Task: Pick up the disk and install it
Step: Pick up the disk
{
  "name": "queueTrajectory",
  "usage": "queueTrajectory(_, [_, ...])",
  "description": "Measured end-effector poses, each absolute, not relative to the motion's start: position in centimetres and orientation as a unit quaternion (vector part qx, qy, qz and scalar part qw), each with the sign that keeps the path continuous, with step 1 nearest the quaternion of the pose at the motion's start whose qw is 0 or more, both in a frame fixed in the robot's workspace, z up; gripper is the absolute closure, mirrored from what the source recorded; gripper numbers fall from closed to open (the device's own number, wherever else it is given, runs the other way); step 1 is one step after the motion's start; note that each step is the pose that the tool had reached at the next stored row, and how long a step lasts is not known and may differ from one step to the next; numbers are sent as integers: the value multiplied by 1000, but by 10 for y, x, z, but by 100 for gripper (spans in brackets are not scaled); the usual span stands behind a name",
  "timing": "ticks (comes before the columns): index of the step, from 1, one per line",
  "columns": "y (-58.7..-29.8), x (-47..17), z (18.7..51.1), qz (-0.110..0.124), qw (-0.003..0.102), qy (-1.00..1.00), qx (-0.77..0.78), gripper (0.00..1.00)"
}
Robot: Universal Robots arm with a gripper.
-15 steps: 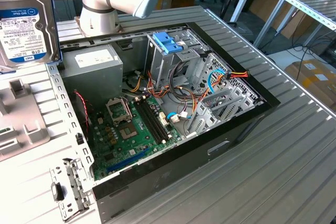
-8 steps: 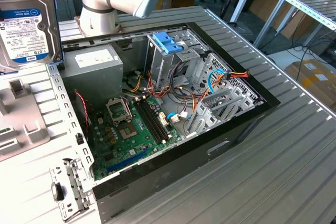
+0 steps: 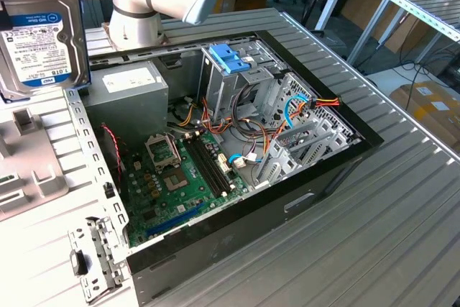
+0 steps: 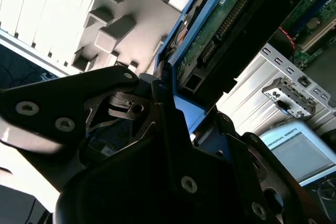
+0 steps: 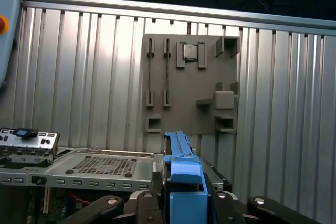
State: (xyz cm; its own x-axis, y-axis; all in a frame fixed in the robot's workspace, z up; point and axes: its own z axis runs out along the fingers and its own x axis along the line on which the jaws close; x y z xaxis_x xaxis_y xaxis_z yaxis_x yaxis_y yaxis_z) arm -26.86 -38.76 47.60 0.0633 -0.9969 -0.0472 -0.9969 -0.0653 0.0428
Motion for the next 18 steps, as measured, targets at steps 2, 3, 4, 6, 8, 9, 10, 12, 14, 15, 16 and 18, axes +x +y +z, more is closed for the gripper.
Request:
queueTrajectory(2, [-388,-267,476,32,0,684,-729,63])
queueTrajectory(3, [-388,-266,476,32,1,684,-729,63])
queueTrajectory(4, [-389,-265,476,32,1,684,-729,63])
queueTrajectory(6, [-389,-264,475,32,1,684,-729,63])
queueTrajectory(8, [-390,-263,475,32,1,684,-729,63])
queueTrajectory(9, [-390,-262,475,32,1,684,-729,63])
queueTrajectory(10, [-390,-262,475,32,1,684,-729,63])
queueTrajectory(12, [-390,-261,475,32,0,684,-729,63])
queueTrajectory(14, [-390,-260,475,32,0,684,-729,63])
queueTrajectory(15, [-391,-260,475,32,1,684,-729,63])
queueTrajectory(16, [-391,-258,475,32,1,684,-729,63])
queueTrajectory(18, [-391,-257,474,32,1,684,-729,63])
